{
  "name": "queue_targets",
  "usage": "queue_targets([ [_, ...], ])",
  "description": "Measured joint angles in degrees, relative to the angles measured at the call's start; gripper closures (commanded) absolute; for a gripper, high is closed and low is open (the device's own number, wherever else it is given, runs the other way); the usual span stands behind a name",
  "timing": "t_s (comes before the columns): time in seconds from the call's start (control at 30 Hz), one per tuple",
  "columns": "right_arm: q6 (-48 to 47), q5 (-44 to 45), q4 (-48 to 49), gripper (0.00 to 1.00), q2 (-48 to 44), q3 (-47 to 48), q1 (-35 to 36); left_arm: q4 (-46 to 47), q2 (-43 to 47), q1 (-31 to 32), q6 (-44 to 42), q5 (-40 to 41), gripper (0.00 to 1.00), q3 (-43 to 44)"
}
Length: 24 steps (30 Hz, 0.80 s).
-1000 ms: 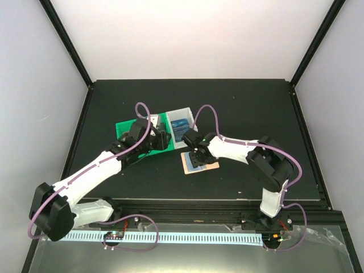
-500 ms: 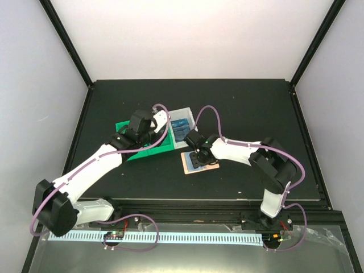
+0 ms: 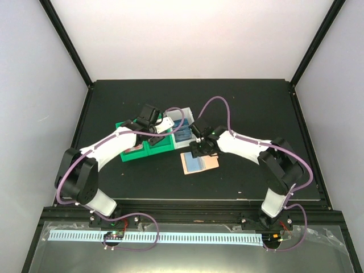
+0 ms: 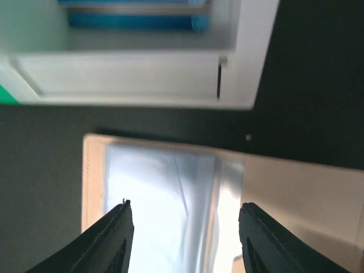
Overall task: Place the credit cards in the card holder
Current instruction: Adjust the storage box at the center of the board.
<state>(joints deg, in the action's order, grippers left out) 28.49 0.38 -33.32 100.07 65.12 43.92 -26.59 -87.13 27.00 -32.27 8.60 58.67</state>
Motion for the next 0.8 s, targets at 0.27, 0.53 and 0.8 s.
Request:
queue_targets([
  [0.27,3.45,-2.54,3.98,0.47,2.73,3.32,-0.85,-0.15,-7.37,-0.55,-3.91,1.77,0.43,6.62],
  [0.53,5.99,-6.86,9.4,0.45,2.95,5.07,-0.83,-0.35,-7.78,-2.29,-5.09,1.25,0.36,7.67],
  [0.8,3.65,-7.39,13.64,0.44,8.85,13.0,-0.48,0.72,-0.17,-8.22,-0.15,-1.81,0.27,7.74],
])
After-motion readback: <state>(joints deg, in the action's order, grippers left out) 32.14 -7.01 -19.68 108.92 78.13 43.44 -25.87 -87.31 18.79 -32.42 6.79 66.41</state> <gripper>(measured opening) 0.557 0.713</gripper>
